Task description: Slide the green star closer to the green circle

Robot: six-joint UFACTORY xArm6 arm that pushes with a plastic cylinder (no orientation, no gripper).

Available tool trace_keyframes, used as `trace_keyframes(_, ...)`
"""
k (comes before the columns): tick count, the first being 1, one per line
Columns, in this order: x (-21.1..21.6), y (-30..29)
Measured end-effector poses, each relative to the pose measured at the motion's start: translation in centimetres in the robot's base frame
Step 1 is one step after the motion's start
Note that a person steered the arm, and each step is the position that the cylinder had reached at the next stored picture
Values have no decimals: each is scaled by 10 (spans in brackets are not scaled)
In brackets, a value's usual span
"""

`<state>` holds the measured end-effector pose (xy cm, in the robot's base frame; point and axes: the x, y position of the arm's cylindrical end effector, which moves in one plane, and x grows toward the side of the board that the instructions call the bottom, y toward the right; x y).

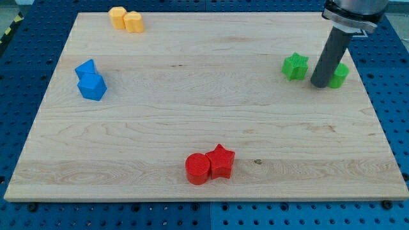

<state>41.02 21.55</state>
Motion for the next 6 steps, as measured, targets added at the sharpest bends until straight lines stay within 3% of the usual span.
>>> trace_keyframes(1, 0, -23)
trace_keyframes(2, -1, -94)
trace_keyframes(3, -44, -114)
trace_keyframes(4, -64, -88)
trace_keyframes(6, -57, -71)
